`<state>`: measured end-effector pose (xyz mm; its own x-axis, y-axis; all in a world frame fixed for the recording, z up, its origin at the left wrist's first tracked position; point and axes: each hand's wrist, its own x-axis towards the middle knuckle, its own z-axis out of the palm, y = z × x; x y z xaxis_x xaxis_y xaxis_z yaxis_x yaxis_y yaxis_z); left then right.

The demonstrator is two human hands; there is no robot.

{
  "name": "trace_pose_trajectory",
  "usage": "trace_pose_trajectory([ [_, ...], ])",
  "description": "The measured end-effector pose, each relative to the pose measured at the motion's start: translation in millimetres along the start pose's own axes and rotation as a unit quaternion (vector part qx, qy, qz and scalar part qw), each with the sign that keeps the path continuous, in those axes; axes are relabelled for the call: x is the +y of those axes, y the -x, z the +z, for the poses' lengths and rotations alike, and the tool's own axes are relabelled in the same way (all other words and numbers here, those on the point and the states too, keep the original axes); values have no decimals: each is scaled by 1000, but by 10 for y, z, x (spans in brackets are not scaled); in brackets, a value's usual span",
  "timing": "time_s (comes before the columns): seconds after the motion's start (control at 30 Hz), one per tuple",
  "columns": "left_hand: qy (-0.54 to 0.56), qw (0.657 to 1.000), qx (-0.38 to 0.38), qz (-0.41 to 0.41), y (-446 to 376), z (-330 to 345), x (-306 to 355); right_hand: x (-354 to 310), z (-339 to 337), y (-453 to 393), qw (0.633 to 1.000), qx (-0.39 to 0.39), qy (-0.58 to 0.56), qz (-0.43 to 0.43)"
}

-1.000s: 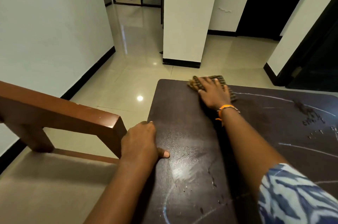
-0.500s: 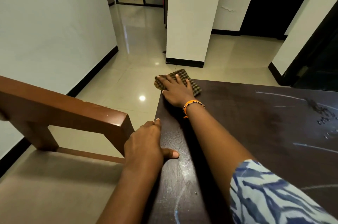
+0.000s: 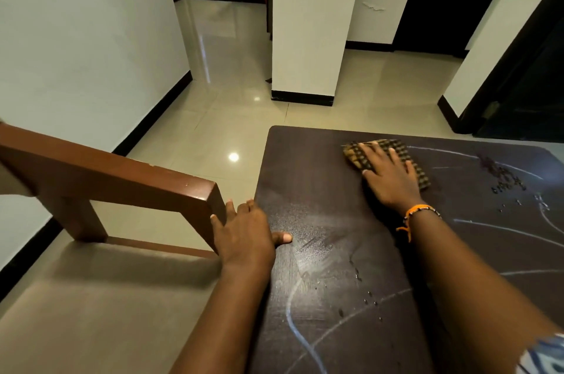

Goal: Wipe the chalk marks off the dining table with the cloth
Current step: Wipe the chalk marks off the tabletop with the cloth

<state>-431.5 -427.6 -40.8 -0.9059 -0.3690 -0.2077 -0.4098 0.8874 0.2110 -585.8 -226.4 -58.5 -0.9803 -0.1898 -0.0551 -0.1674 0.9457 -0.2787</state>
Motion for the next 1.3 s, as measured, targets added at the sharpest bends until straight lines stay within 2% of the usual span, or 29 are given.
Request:
trace_pose_trajectory([
  [0.07, 4, 1000, 8, 9, -5, 16, -15, -53, 37, 6, 997, 17, -16, 72],
  [0.1, 7, 1000, 8, 12, -10, 20, -19, -179, 79, 15, 997, 19, -16, 76],
  [0.17, 7, 1000, 3, 13, -25, 7, -14, -555, 212, 56, 1000, 14, -8, 14],
  [0.3, -8, 1000, -7, 7, 25, -57, 27, -1301, 476, 282, 981, -55, -18, -185],
  [0.37, -10, 1000, -4, 4, 100, -67, 29, -1336, 463, 359, 969, -80, -15, -235],
  [0.43, -19, 1000, 15, 16, 176, -58, 63, -1128, 377, 390, 965, -83, -17, -247],
  [0.57, -17, 996, -12, 85, 259, -27, 242, -441, 158, 393, 985, -38, -11, -166],
  [0.63, -34, 994, -35, 97, 297, 11, 320, 28, 14, 395, 996, -19, 2, -85],
  [0.73, -61, 994, -47, 73, 329, 67, 387, 671, -146, 501, 997, 35, 11, 62],
  [0.83, -78, 994, -53, 59, 330, 67, 432, 791, -186, 583, 984, 54, -17, 170],
  [0.9, -80, 993, -62, 51, 317, 57, 454, 598, -144, 594, 981, 46, -28, 184],
  [0.97, -92, 992, -71, 46, 312, 28, 472, 237, -11, 606, 992, 41, -11, 120],
  [1.03, -108, 991, -72, 45, 302, -17, 522, -207, 153, 621, 999, 34, 16, -4],
  [1.1, -126, 989, -61, 54, 304, -46, 636, -509, 184, 609, 992, 24, 46, -116],
  [1.13, -125, 989, -50, 65, 312, -45, 705, -546, 148, 579, 988, 24, 57, -145],
  [1.2, -80, 992, -35, 96, 343, -4, 885, -367, 64, 523, 986, 21, 44, -162],
  [1.3, -10, 990, -39, 136, 388, 125, 1240, 305, -31, 567, 992, 32, -1, -124],
])
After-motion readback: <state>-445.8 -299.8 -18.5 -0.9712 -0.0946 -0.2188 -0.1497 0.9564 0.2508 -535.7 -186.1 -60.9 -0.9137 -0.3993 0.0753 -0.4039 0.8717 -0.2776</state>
